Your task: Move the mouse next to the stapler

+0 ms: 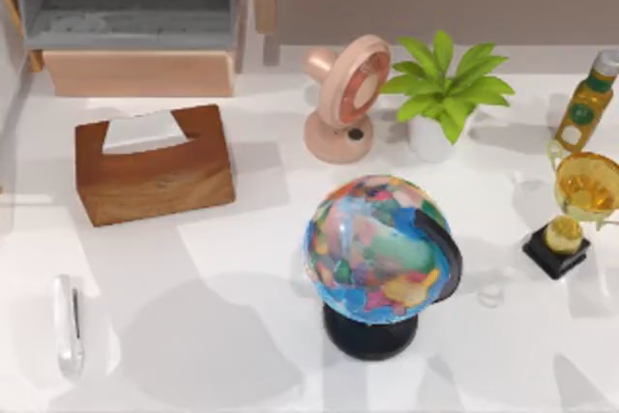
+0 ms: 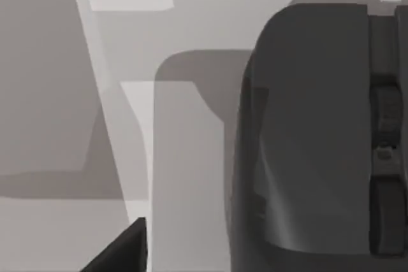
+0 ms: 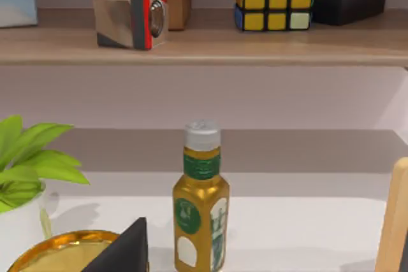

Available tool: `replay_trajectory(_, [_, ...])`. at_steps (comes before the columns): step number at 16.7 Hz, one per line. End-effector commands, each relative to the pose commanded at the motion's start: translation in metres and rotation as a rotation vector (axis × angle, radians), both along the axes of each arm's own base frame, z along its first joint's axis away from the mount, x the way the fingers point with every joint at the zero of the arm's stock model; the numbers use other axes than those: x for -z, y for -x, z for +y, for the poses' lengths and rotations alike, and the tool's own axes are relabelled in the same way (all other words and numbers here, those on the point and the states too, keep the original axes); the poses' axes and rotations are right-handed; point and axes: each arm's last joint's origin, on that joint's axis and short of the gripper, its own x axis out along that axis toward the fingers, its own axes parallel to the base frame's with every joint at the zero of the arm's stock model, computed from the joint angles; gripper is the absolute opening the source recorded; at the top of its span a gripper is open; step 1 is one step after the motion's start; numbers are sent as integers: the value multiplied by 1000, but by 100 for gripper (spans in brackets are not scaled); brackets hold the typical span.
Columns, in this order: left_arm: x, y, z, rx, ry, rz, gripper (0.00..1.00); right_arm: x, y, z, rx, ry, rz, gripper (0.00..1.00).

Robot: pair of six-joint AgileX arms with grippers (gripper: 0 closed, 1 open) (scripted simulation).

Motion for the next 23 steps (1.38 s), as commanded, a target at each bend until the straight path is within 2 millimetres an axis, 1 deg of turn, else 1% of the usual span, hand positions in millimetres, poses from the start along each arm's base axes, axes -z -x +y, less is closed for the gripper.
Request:
replay_trajectory(3, [4, -2, -1, -3, -2, -7, 100, 0, 0, 0, 0, 0, 0, 100])
replay_trajectory(6, [14, -4, -4, -1, 0, 1, 100, 0, 0, 0, 0, 0, 0, 100])
replay_trajectory(9, [14, -4, -4, -1, 0, 1, 100, 0, 0, 0, 0, 0, 0, 100])
replay_trajectory(22, [14, -4, -4, -1, 0, 1, 2, 0, 0, 0, 0, 0, 0, 100])
replay_trajectory(23, [14, -4, -4, -1, 0, 1, 0, 0, 0, 0, 0, 0, 0, 100])
